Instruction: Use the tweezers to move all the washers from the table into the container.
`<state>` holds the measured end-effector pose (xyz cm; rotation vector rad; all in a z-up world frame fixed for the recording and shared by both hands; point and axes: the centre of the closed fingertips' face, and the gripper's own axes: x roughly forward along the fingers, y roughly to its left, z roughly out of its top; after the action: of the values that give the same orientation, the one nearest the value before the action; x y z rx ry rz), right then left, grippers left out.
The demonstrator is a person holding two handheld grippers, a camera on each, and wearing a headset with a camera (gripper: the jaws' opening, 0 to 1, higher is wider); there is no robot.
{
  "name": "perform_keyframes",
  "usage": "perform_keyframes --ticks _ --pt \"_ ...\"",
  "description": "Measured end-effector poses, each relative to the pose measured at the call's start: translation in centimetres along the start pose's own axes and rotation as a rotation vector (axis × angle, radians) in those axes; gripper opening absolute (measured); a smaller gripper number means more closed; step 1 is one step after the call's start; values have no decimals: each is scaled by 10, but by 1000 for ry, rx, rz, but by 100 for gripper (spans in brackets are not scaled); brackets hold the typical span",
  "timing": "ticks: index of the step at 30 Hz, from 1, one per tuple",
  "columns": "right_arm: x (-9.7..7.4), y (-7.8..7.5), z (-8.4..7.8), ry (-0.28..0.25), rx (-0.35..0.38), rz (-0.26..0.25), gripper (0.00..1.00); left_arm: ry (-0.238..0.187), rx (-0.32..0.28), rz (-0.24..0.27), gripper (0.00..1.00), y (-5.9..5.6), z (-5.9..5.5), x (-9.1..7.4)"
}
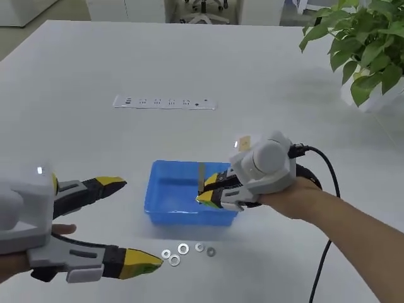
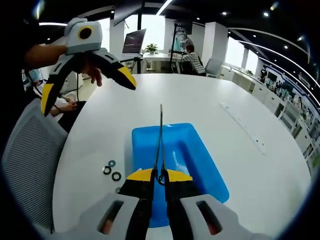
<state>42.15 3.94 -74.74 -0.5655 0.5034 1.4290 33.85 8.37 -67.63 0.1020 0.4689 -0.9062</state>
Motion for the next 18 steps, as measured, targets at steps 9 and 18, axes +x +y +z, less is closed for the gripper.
perform_keyframes --ticks 9,18 --pt "9 -7 -11 6 13 1 9 -6 16 -10 91 7 9 14" --pt "15 -12 -17 10 24 9 9 6 64 -41 76 18 18 33"
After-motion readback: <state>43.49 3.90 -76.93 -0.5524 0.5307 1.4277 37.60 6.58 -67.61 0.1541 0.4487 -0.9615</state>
